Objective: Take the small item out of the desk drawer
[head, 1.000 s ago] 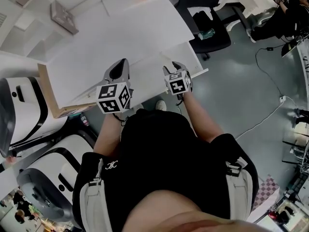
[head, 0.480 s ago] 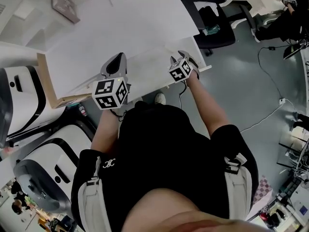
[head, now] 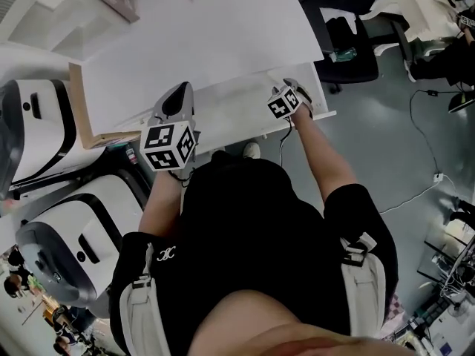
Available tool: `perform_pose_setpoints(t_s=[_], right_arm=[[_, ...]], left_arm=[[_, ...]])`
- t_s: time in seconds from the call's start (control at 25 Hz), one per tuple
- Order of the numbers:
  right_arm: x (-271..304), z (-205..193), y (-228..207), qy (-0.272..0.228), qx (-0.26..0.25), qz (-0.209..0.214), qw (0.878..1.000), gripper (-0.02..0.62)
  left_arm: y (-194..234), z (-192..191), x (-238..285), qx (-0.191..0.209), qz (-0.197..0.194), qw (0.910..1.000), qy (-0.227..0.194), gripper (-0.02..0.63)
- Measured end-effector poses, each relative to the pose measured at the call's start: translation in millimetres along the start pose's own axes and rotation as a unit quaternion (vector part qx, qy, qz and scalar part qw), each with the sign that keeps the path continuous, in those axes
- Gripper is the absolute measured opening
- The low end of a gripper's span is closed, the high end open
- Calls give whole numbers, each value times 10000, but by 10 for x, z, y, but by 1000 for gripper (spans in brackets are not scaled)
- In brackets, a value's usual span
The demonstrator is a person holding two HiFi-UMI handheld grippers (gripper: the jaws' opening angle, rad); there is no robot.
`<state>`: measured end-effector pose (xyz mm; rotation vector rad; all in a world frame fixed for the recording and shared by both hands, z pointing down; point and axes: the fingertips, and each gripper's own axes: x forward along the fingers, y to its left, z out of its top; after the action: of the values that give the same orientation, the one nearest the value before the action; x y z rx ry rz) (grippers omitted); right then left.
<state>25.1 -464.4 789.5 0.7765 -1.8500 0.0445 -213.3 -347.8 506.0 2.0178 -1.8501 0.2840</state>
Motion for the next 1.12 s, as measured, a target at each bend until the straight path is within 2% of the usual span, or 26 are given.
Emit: perform_pose_setpoints(t_s=[0.16,0.32,0.48,0.8,1.12], right_arm=[[220,-18,-24,33,-238,-6,9997,172],[426,-41,-67,56,-173,71,9998,172],[623,-37,-50,62,-357,155,9992,172],[912,-45,-47,232,-498,302,9980,172],[1137,-174,-34,659,-612,438,9950,169]], left_arm=[[132,-29,-48,-33,295,9995,75,14],[285,-67,-84,-132,620,9979,132,14],[362,-178,-102,-206,828,9961,239,14],[364,-392,-152,-293,975,9936,479,15],[428,-515,-279,-289,1127,9911,645,14]])
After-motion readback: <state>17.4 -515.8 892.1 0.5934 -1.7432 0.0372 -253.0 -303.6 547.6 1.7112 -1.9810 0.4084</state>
